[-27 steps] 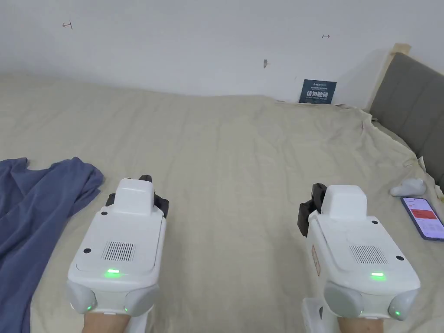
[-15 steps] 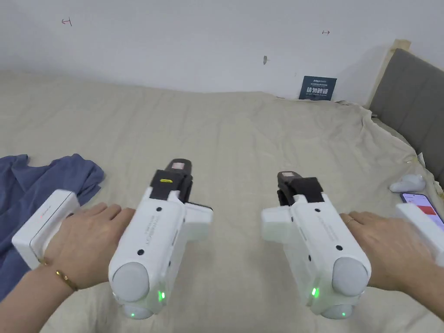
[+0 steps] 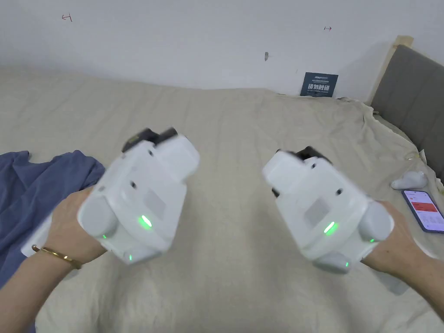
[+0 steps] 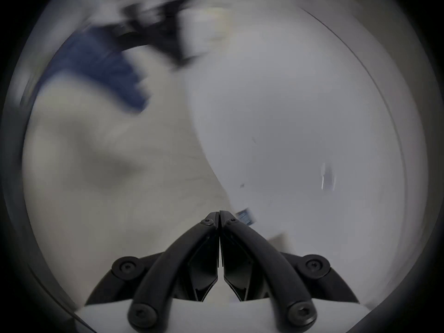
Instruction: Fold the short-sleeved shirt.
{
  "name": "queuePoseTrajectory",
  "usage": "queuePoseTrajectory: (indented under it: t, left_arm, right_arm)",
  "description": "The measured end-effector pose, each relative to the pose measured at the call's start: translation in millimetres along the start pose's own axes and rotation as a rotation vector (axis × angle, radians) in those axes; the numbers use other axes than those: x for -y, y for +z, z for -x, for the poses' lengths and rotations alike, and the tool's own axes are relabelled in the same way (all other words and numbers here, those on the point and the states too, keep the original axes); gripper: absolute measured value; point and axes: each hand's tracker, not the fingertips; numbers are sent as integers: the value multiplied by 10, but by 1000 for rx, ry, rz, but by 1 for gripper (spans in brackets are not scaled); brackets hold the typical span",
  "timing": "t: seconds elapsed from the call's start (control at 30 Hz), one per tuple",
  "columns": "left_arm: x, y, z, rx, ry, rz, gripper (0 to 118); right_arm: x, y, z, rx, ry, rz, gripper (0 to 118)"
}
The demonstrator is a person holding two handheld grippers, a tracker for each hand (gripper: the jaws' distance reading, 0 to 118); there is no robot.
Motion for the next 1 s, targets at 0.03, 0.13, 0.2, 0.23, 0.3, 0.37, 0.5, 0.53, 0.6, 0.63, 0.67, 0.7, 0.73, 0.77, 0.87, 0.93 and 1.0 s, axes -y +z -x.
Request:
queuePoseTrajectory:
  t: [0.03,0.13,0.2,0.23,0.3,0.37,0.5,0.53,0.6,0.63,0.67,0.7,0.73,0.77,0.87,0.93,1.0]
  left_arm:
    - [-23,-25,124,-15,177,21,0]
    - [133,-60,360,-62,583,35,0]
    - [260,-3,289,-100,630,21,0]
    - [332,32,250,-118,653,16,0]
    - [449,93,180,-117,675,20,0]
    - [526,128,66,-113,652,28,0]
    - [643,168,-126,-83,583,65,0]
    - [663,175,-157,-78,582,71,0]
    - [684,189,-223,-73,555,84,0]
    - [695,192,-256,-73,531,91,0]
    - [703,193,-278,-71,517,95,0]
    - [707,194,-293,-65,511,97,0]
    - [707,205,-303,-63,512,99,0]
    - [710,207,-305,-60,516,99,0]
    - [715,200,-300,-60,534,106,0]
    - [709,199,-300,-60,538,106,0]
    - [709,202,-296,-61,540,103,0]
  right_arm:
    - [-22,-6,-102,-1,-173,0,0]
    - [171,1,-359,31,-693,-1,0]
    - [237,117,-308,137,-872,-9,0]
    - [306,150,-274,166,-878,-10,0]
    - [411,192,-175,189,-850,-18,0]
    - [505,245,-94,186,-847,-11,0]
    - [648,267,58,155,-821,42,0]
    - [674,279,93,151,-807,51,0]
    - [705,272,136,140,-782,63,0]
    - [716,281,154,132,-776,67,0]
    - [721,285,167,128,-769,70,0]
    - [748,276,166,123,-766,70,0]
    - [753,274,170,121,-760,72,0]
    - [754,273,173,120,-755,73,0]
    - [781,261,169,113,-753,75,0]
    - [783,257,166,113,-749,76,0]
    - [785,268,166,114,-747,72,0]
